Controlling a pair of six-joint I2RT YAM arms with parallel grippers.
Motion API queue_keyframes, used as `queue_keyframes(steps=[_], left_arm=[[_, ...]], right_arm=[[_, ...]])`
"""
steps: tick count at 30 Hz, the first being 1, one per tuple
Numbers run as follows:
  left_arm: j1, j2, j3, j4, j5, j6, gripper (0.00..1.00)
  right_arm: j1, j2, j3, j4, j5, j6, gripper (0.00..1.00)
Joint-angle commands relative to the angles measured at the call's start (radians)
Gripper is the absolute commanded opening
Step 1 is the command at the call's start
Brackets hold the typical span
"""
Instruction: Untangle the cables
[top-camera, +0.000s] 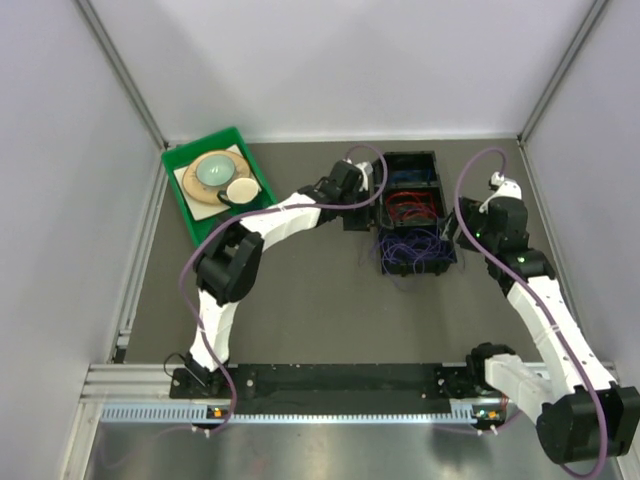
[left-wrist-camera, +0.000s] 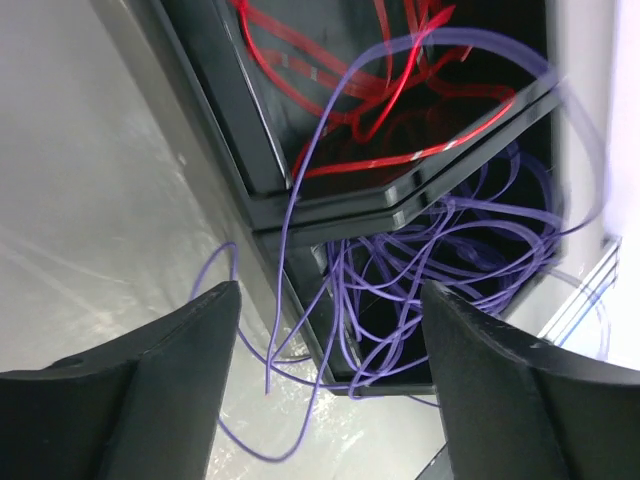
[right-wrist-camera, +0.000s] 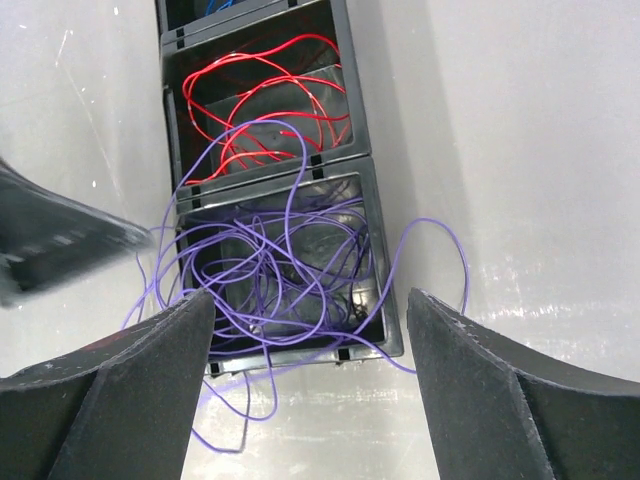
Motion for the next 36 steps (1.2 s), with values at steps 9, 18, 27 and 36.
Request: queue_keyframes(steps=[9, 18, 27, 36], left_arm=[[-0.033, 0.069, 0.027, 0.052, 0.064, -0.006, 0.62], [-0.035, 0.014, 0.027, 0.019, 0.016, 0.015, 0.00], [-0.075, -0.130, 0.021, 0.026, 0.024, 0.052, 0.00], [-0.124, -0.147, 0.027, 0.005, 0.065, 0.066, 0.00]], right_arm=[[-0.028, -0.039, -0.038, -0.004, -0.022, 0.002, 0.78], [-0.031, -0.033, -0.058, 0.002, -0.028, 0.009, 0.77], [-0.114, -0.047, -0.093, 0.022, -0.111, 0.031, 0.77], [-0.151, -0.067, -0.093, 0.018, -0.111, 0.043, 0.77]])
